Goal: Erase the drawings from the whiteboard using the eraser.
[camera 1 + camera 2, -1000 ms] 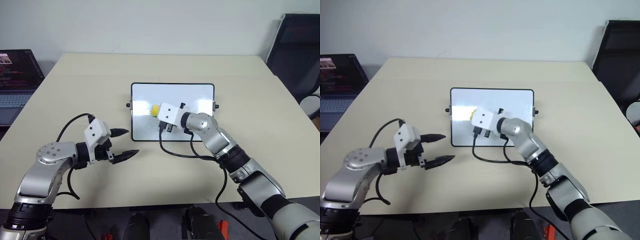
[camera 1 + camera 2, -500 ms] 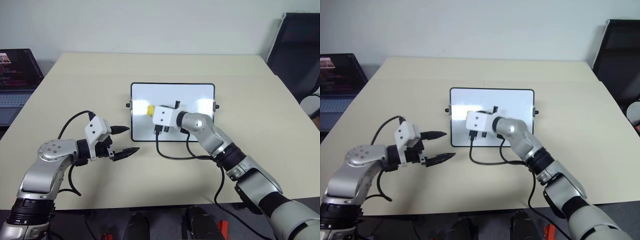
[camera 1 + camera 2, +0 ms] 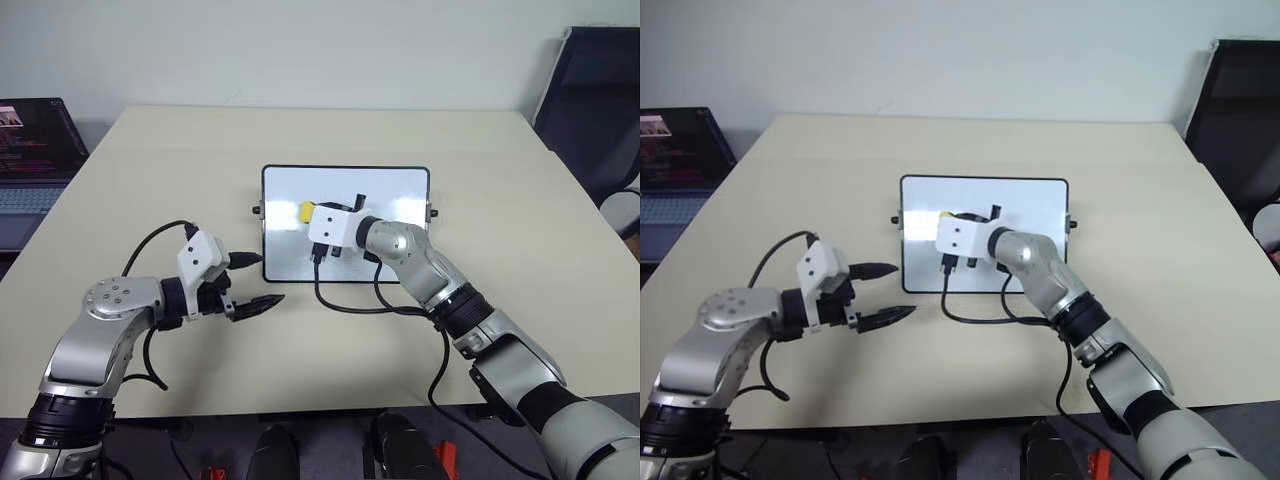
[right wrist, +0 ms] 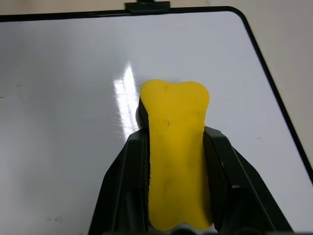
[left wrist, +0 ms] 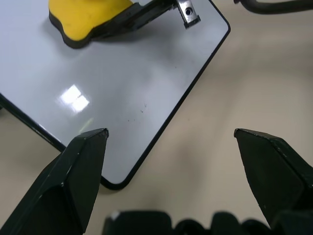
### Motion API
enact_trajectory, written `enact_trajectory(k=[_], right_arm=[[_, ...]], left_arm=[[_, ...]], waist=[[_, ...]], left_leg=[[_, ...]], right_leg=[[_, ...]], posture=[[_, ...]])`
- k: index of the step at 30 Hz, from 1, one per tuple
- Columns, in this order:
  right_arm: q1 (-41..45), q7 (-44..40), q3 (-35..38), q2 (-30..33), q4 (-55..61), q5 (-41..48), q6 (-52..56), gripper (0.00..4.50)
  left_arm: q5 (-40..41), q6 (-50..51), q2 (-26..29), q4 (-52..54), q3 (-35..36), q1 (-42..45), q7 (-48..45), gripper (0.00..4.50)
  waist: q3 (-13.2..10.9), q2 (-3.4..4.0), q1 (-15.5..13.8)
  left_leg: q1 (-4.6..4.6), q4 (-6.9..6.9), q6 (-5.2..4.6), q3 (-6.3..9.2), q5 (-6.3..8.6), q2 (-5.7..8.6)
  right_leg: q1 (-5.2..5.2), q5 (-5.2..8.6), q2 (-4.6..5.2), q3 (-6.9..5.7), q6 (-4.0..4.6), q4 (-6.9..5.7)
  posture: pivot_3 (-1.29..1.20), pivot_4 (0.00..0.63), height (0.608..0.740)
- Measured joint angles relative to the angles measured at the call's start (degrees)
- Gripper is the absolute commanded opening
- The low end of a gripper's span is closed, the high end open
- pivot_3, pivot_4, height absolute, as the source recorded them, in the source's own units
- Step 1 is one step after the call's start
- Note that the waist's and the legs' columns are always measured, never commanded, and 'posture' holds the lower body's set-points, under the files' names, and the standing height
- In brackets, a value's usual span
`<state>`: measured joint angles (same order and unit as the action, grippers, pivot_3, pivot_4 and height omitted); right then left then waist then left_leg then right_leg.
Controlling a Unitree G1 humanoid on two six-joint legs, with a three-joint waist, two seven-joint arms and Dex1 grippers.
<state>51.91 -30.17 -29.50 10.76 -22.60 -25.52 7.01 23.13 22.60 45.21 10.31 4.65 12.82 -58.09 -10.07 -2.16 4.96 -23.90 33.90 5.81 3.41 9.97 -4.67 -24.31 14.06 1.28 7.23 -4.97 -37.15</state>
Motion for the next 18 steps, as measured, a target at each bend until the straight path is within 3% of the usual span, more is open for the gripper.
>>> enact_trajectory(k=[7,13,18], right_arm=[[-5.22,-6.74,-2.41,1.06,5.79,-0.15,1.17,1.12],[-12.93,-1.67,11.71,-1.84,20.39,7.10,11.74,1.12],[-27.41,0.12,21.03,-0.51,37.34,11.34,23.49,1.12]], left_arm=[[1.29,0.68,-1.52,0.36,0.00,1.79,0.11,4.50],[1.74,-0.69,-3.54,3.08,-2.03,4.47,-1.30,4.50],[1.46,-3.15,-7.03,0.64,-7.16,10.83,-4.86,4.50]], waist=[[0.00,0.00,-0.10],[0.00,-0.01,-0.52],[0.01,-0.02,-1.71]], left_leg=[[0.01,0.07,0.00,0.02,0.00,0.01],[-0.05,0.03,0.00,0.09,0.00,0.01],[-0.05,0.04,0.02,0.11,0.01,0.02]], right_leg=[[0.03,-0.01,0.00,0.00,-0.01,-0.03],[0.04,-0.01,0.00,-0.06,-0.02,0.00],[0.09,0.03,0.00,-0.07,-0.05,0.09]], posture=[[0.00,0.150,0.740],[0.00,0.150,0.740],[0.00,0.150,0.740]])
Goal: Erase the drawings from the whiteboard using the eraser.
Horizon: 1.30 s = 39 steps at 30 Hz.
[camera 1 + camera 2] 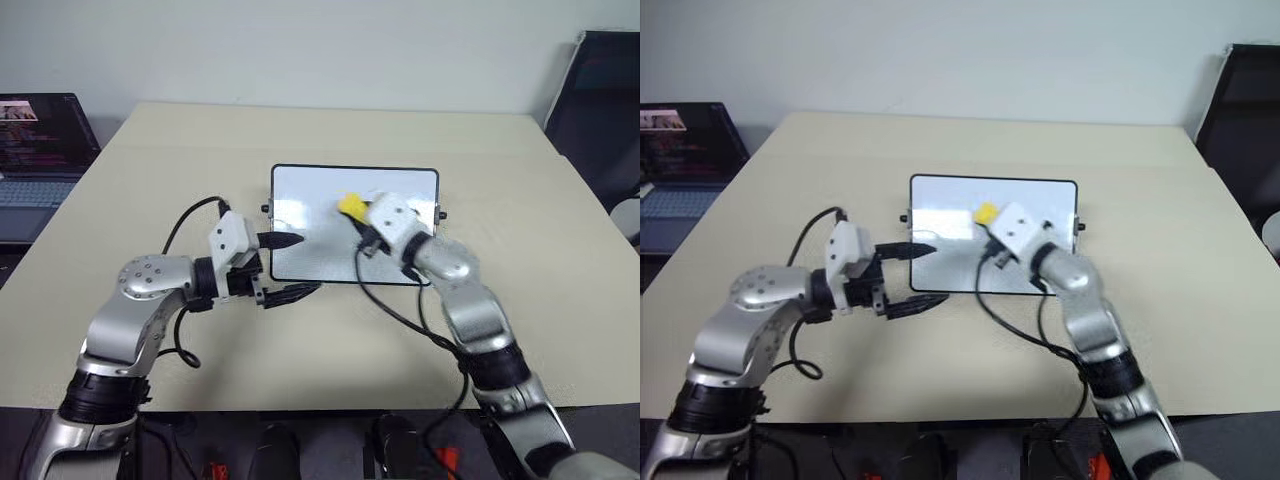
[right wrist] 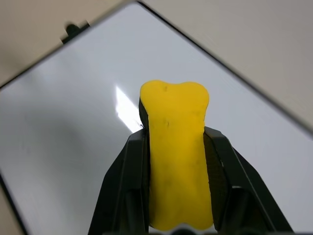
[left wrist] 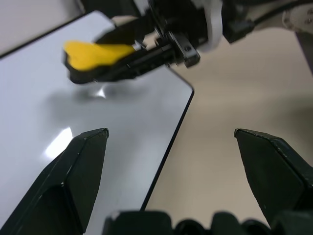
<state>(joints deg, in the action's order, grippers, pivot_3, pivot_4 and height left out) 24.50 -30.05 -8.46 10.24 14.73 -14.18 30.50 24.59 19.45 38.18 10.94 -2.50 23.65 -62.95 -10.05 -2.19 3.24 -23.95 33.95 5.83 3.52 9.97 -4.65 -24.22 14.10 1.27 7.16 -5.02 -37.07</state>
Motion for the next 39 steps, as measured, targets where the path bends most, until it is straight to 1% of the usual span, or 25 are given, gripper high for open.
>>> enact_trajectory(k=[3,7,9,11,14,18,23,25,27,30,34,35,38,39], right_arm=[[-9.60,1.44,4.34,0.72,8.82,1.05,6.99,1.12],[-17.10,5.83,8.59,0.46,16.82,1.18,12.09,1.12],[-19.12,8.40,9.87,-0.69,18.59,1.16,14.22,1.12],[-19.63,10.89,11.55,-2.32,18.87,1.43,16.04,1.12],[-19.54,13.74,14.59,-3.06,18.71,2.19,17.71,1.12],[-18.64,16.45,20.74,-4.28,16.06,5.29,18.83,1.12],[-17.24,17.73,25.25,-3.73,11.01,9.02,18.99,1.12],[-16.66,17.82,25.71,-2.59,9.41,10.11,18.83,1.12],[-16.58,17.82,25.93,-1.96,8.77,11.18,18.63,1.85],[-16.49,17.62,26.45,-0.57,7.15,12.81,18.54,2.73],[-16.45,17.59,26.43,1.43,5.40,13.94,17.50,4.21],[-16.44,17.61,26.43,1.81,5.00,14.37,17.21,4.48],[-16.04,17.63,26.49,2.41,5.13,15.75,15.98,4.48],[-15.84,17.51,26.42,2.37,6.41,16.65,15.07,4.48]], left_arm=[[-1.61,-2.63,-3.13,-4.79,-4.77,4.93,-3.29,4.50],[-3.31,-5.32,-7.65,-9.60,-9.61,10.88,-7.30,4.50],[-3.67,-6.85,-9.60,-11.31,-11.58,13.12,-9.41,4.50],[-4.45,-8.43,-11.18,-13.60,-13.21,15.18,-11.35,4.50],[-5.48,-10.70,-13.17,-17.56,-14.35,17.89,-13.62,4.50],[-7.70,-15.04,-16.49,-22.61,-16.44,21.11,-15.98,4.50],[-10.53,-19.44,-19.38,-27.55,-17.85,23.49,-16.96,4.50],[-10.98,-20.26,-20.29,-28.37,-18.01,23.83,-17.16,4.50],[-11.28,-20.70,-20.48,-28.79,-18.01,24.08,-17.18,4.50],[-11.69,-21.09,-20.57,-28.84,-18.01,24.16,-17.14,4.50],[-11.93,-21.07,-20.85,-28.81,-18.01,24.10,-16.37,4.50],[-11.98,-21.06,-20.83,-28.79,-18.01,24.02,-16.25,4.50],[-11.86,-20.28,-20.29,-28.29,-17.50,23.08,-15.07,4.50],[-11.43,-18.78,-19.54,-27.47,-16.37,22.07,-14.07,4.50]], waist=[[-0.01,0.02,-0.11],[-0.01,0.02,0.20],[0.00,0.03,0.50],[-0.01,0.03,0.64],[0.00,0.03,0.60],[-0.01,0.03,0.20],[-0.01,0.05,0.35],[-0.02,0.05,0.33],[-0.02,0.06,0.34],[-0.02,0.06,0.33],[-0.02,0.06,0.33],[-0.02,0.07,0.35],[-0.02,0.10,0.50],[-0.05,0.15,0.72]], left_leg=[[0.01,0.07,0.00,0.00,0.00,0.01],[0.04,0.12,0.00,-0.01,0.00,0.03],[0.06,0.11,0.00,-0.01,0.00,0.02],[0.05,0.10,0.00,-0.01,0.00,0.03],[0.03,0.11,0.00,-0.01,0.00,0.04],[0.00,0.10,0.00,0.00,0.00,0.04],[0.03,0.08,-0.01,0.00,0.00,0.04],[0.02,0.08,-0.01,0.00,0.00,0.04],[0.02,0.07,-0.01,0.00,0.00,0.04],[0.01,0.06,-0.01,0.00,0.00,0.04],[0.03,0.07,-0.01,0.00,-0.01,0.04],[0.03,0.07,-0.01,0.00,-0.01,0.04],[0.03,0.07,-0.01,0.00,-0.01,0.04],[0.03,0.06,-0.01,0.01,-0.01,0.04]], right_leg=[[0.00,-0.01,0.00,0.01,0.01,-0.04],[0.03,-0.02,0.00,0.06,0.01,-0.05],[0.03,-0.02,0.00,0.07,0.01,-0.06],[0.03,-0.02,-0.01,0.07,0.01,-0.06],[0.04,-0.02,0.00,0.07,0.01,-0.03],[0.06,-0.02,0.00,0.07,0.01,0.01],[0.05,-0.02,-0.01,0.09,0.01,-0.01],[0.06,-0.02,-0.01,0.09,0.01,0.00],[0.06,-0.02,-0.01,0.08,0.01,-0.01],[0.06,-0.02,-0.01,0.08,0.01,0.01],[0.06,-0.02,-0.01,0.09,0.00,-0.01],[0.06,-0.02,-0.01,0.09,0.00,-0.01],[0.06,-0.02,-0.01,0.09,0.00,-0.02],[0.05,-0.02,-0.01,0.09,0.00,-0.04]], posture=[[0.00,0.150,0.740],[0.00,0.150,0.740],[0.00,0.150,0.740],[0.00,0.150,0.740],[0.00,0.150,0.740],[0.00,0.150,0.740],[0.00,0.150,0.740],[0.00,0.150,0.740],[0.00,0.150,0.740],[0.00,0.150,0.740],[0.00,0.150,0.740],[0.00,0.150,0.740],[0.00,0.150,0.740],[0.00,0.150,0.740]])
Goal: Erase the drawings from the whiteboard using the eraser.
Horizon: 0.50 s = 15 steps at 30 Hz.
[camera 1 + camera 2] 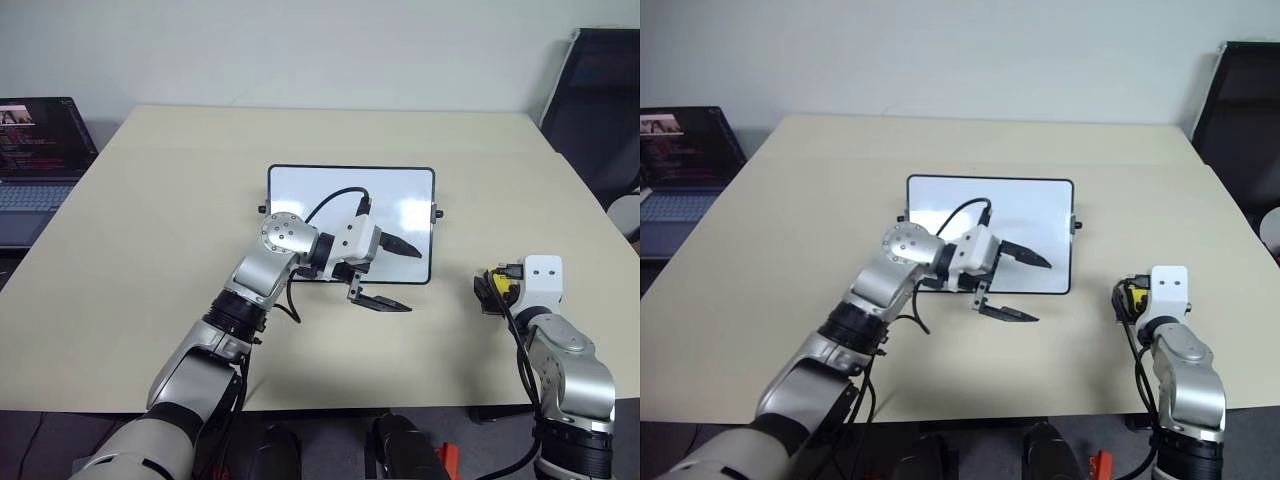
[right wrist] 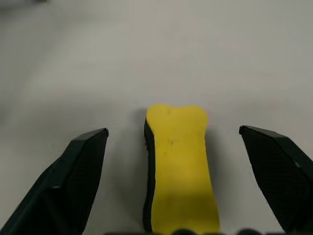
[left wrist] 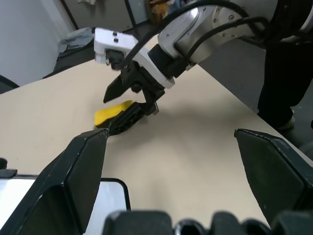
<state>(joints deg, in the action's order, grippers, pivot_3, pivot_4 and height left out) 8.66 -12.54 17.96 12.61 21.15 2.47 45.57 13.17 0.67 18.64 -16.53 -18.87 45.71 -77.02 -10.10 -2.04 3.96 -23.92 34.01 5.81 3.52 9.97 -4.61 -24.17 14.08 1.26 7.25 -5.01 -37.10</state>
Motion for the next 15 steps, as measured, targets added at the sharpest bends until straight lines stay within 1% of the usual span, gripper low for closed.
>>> enact_trajectory(k=[2,3,6,8,9,10,12,15], right_arm=[[-0.07,-0.69,-0.45,0.03,3.83,1.60,-1.57,4.48],[-0.69,-1.31,-1.89,-0.02,7.05,2.24,-2.35,4.48],[-5.64,-2.20,-8.32,-1.49,16.70,3.58,-4.23,4.48],[-9.09,-2.15,-12.29,-2.81,18.49,4.04,-5.02,4.48],[-10.63,-1.58,-14.25,-3.26,18.72,3.49,-6.24,4.48],[-11.51,-0.80,-15.54,-3.80,18.66,2.76,-7.72,4.48],[-14.62,1.40,-18.86,-4.24,18.44,-0.12,-14.07,4.48],[-19.69,3.40,-18.67,-5.30,16.24,-1.56,-22.41,4.48]], left_arm=[[0.86,2.77,1.99,1.25,2.60,-1.87,2.10,4.50],[2.11,5.14,3.21,3.11,5.15,-3.82,4.32,4.50],[7.02,13.95,7.28,10.23,14.55,-11.31,11.57,4.50],[10.80,20.36,8.73,14.03,20.60,-15.62,16.67,4.50],[13.65,24.00,8.65,17.48,24.47,-18.67,20.29,4.50],[15.33,26.13,8.63,20.13,26.86,-20.90,22.96,4.50],[18.38,29.57,6.67,28.01,33.51,-28.78,30.86,4.50],[18.28,30.84,2.28,35.48,38.34,-37.82,41.58,4.50]], waist=[[-0.04,0.08,0.43],[-0.05,0.11,0.79],[-0.02,0.15,1.37],[-0.03,0.16,1.06],[-0.03,0.15,0.87],[-0.03,0.13,0.66],[-0.01,0.11,0.60],[0.07,-0.07,-0.22]], left_leg=[[0.00,-0.03,0.00,0.04,0.00,-0.01],[0.01,-0.07,0.00,0.05,0.00,-0.02],[0.06,-0.14,-0.03,0.17,0.02,-0.11],[-0.01,-0.12,-0.03,0.23,0.02,-0.10],[-0.03,-0.09,-0.03,0.22,0.02,-0.07],[-0.05,-0.07,-0.02,0.21,0.02,-0.06],[-0.01,-0.08,0.02,0.13,0.05,-0.02],[0.01,-0.02,0.04,0.15,0.05,-0.01]], right_leg=[[0.00,0.00,-0.02,-0.02,0.00,-0.02],[-0.01,0.01,-0.02,-0.02,-0.01,-0.02],[-0.01,0.07,-0.12,-0.07,-0.06,-0.08],[-0.02,0.18,-0.11,-0.15,0.02,-0.10],[0.02,0.19,-0.06,-0.15,0.02,-0.05],[0.04,0.19,-0.03,-0.16,0.03,0.00],[0.09,0.19,0.04,-0.10,0.03,0.07],[0.10,0.19,0.03,-0.11,0.04,0.05]], posture=[[0.00,0.150,0.740],[0.00,0.150,0.740],[0.00,0.150,0.740],[0.00,0.150,0.740],[0.00,0.150,0.740],[0.00,0.150,0.740],[0.00,0.150,0.740],[0.00,0.150,0.740]])
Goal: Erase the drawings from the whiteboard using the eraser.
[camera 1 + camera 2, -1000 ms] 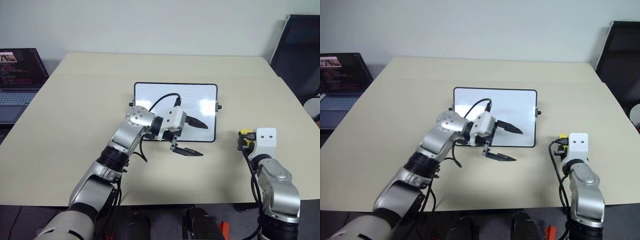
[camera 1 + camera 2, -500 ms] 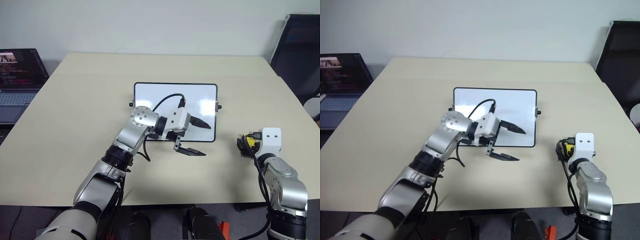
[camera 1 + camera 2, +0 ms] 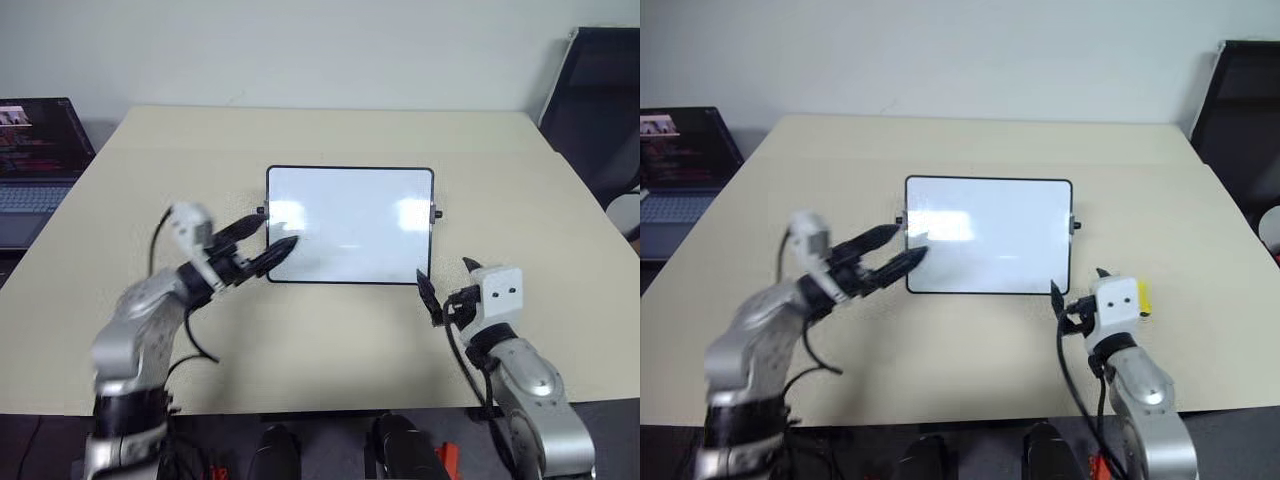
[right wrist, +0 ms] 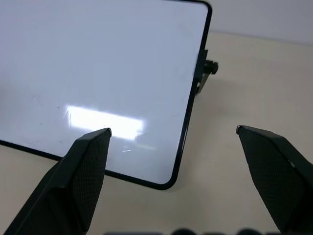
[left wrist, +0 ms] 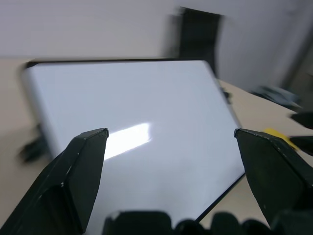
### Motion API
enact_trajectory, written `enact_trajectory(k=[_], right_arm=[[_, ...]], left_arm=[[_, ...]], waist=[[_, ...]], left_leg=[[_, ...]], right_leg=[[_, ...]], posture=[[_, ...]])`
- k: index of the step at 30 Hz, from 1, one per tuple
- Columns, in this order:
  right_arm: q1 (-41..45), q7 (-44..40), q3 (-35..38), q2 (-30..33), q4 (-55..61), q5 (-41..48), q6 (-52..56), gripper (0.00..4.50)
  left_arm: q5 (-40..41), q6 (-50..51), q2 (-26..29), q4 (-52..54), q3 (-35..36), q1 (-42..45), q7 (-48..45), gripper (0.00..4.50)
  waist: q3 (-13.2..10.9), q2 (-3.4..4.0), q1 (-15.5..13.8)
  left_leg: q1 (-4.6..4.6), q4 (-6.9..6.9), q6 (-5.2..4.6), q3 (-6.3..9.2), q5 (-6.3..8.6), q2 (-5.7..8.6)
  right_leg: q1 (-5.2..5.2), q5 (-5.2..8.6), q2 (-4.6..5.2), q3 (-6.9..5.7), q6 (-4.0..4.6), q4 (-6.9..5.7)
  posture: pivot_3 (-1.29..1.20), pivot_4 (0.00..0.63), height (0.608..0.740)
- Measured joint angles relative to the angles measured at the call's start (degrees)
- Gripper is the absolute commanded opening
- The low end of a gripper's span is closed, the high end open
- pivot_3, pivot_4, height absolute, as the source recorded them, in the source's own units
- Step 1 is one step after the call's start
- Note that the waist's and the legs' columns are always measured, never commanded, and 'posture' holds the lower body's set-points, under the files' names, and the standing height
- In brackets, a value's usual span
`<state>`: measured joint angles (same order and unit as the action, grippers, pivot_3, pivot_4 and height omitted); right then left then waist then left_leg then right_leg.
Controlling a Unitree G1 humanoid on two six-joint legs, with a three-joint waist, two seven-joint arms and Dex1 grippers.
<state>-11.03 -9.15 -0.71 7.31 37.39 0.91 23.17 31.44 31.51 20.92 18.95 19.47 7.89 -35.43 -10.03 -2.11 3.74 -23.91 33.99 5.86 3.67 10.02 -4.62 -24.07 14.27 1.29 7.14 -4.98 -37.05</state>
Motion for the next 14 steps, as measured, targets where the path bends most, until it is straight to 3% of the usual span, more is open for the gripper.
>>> enact_trajectory(k=[5,9,12,14], right_arm=[[-15.64,2.58,6.23,-2.42,-6.70,0.51,-18.53,4.48],[-16.56,0.59,9.37,-0.94,-8.17,2.96,-22.54,4.48],[-16.58,-1.09,8.77,0.00,-7.75,3.77,-23.05,4.48],[-16.40,-1.99,8.70,0.75,-7.78,4.88,-22.57,4.48]], left_arm=[[-8.36,-7.09,-5.27,5.57,4.24,-20.05,11.22,4.50],[-12.15,-11.19,-6.31,6.65,3.98,-21.16,15.00,4.50],[-12.73,-12.39,-6.67,6.72,1.91,-22.41,15.03,4.50],[-12.85,-12.41,-6.71,6.64,0.75,-21.33,15.92,4.50]], waist=[[0.15,-0.21,-0.45],[0.08,-0.24,-0.38],[0.18,0.19,0.68],[0.28,0.37,1.34]], left_leg=[[0.09,0.00,0.25,-0.07,0.16,-0.03],[0.10,0.45,0.75,-0.06,0.47,-0.01],[-0.20,0.69,0.77,0.17,0.58,-0.08],[-0.83,0.71,0.55,0.15,0.67,-0.11]], right_leg=[[-0.06,0.07,0.00,0.06,0.07,0.05],[-0.23,0.06,0.08,0.09,0.09,0.41],[-0.02,-0.04,0.11,-0.16,0.24,1.83],[0.04,-0.39,0.13,-0.22,0.78,2.81]], posture=[[0.00,0.150,0.740],[0.00,0.150,0.740],[0.00,0.150,0.740],[0.00,0.150,0.740]])
